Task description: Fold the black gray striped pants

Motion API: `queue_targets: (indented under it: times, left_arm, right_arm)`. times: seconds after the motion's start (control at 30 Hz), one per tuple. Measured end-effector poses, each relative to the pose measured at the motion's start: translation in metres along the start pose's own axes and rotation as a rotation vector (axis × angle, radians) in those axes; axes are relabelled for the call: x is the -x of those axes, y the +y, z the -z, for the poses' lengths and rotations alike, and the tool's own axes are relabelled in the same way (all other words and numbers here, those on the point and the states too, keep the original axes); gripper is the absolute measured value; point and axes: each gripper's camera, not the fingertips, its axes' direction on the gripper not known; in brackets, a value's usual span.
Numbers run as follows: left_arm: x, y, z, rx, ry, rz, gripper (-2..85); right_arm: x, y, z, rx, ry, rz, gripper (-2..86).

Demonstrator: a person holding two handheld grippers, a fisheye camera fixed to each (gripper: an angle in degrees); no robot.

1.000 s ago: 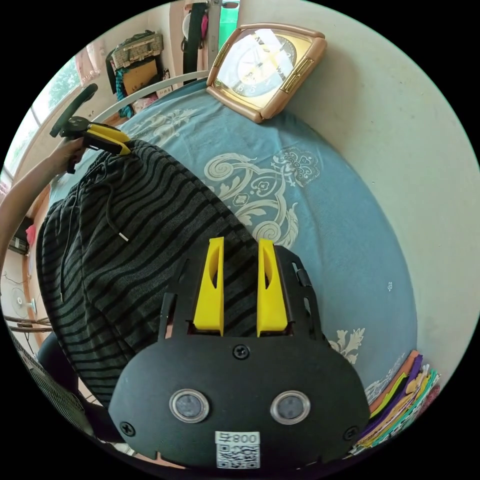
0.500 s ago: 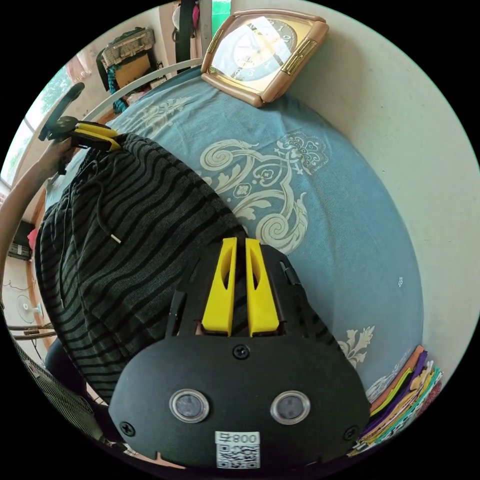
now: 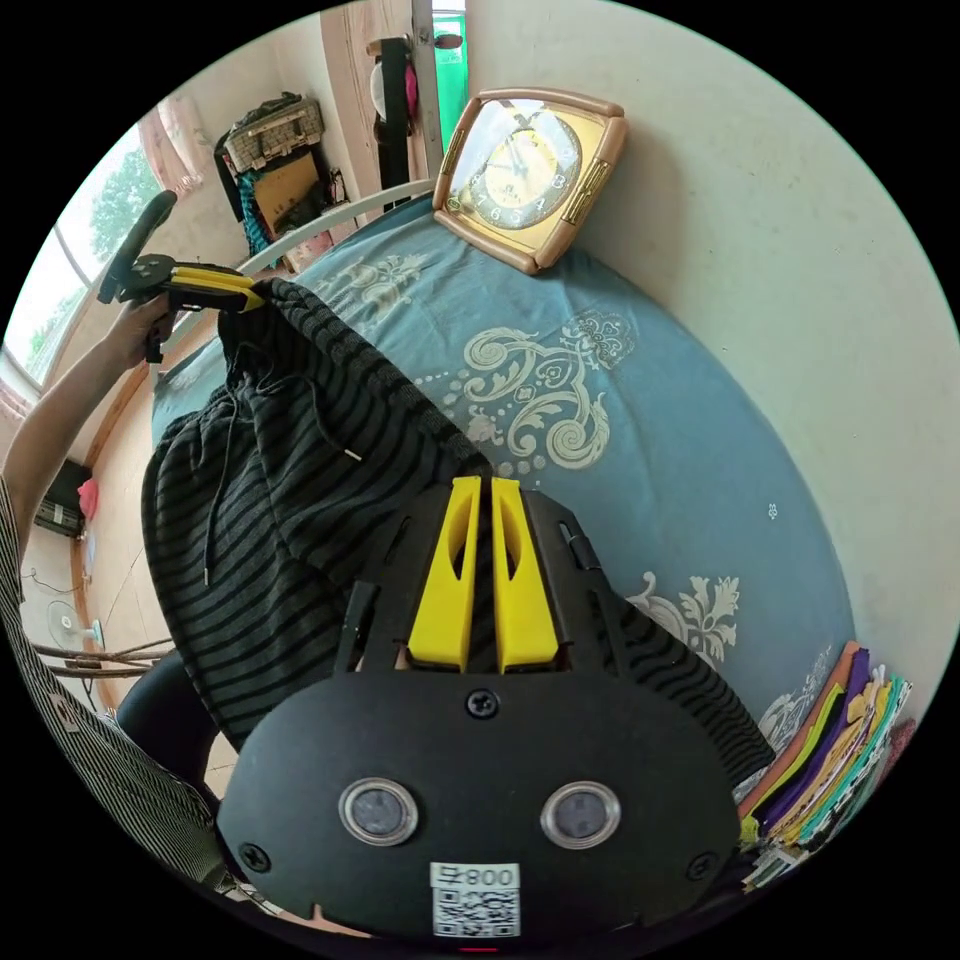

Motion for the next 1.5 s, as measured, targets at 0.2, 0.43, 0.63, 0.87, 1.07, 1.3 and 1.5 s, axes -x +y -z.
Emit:
queue_targets:
  times: [0.2,0.43,0.63,0.87,1.07,1.3,1.5]
  left_arm:
    - [0.002,0.047,0.098,-0.052,0.017,-0.049,1.2]
    - [-0.003,0.118,0.186,-0.028,0.014,-0.106,0.7]
    - [-0.015,0.168,0.222,0.092,-0.057,-0.176,0.6]
    - [-0.009,0.168,0.310,0.025,-0.170,-0.220,0.7]
    - [-0.015,0.187,0.338,0.088,-0.249,-0.353,0.6]
    - [-0.014,0.228,0.314,0.238,-0.252,-0.382,0.6]
    - [0.006,0.249,0.341,0.234,-0.219,-0.337,0.6]
  right_arm:
    - [0.044,0.056,0.065,-0.051,-0.031,0.000,1.6]
    - [0.133,0.129,0.118,-0.068,-0.027,0.075,1.5]
    - [0.202,0.171,0.107,0.024,-0.065,0.140,1.5]
    - [0.238,0.176,0.118,0.026,-0.081,0.176,1.4]
    - [0.271,0.188,0.084,0.117,-0.143,0.235,1.3]
    - [0.302,0.202,0.042,0.226,-0.192,0.298,1.3]
    - [0.315,0.213,0.034,0.233,-0.281,0.295,1.4]
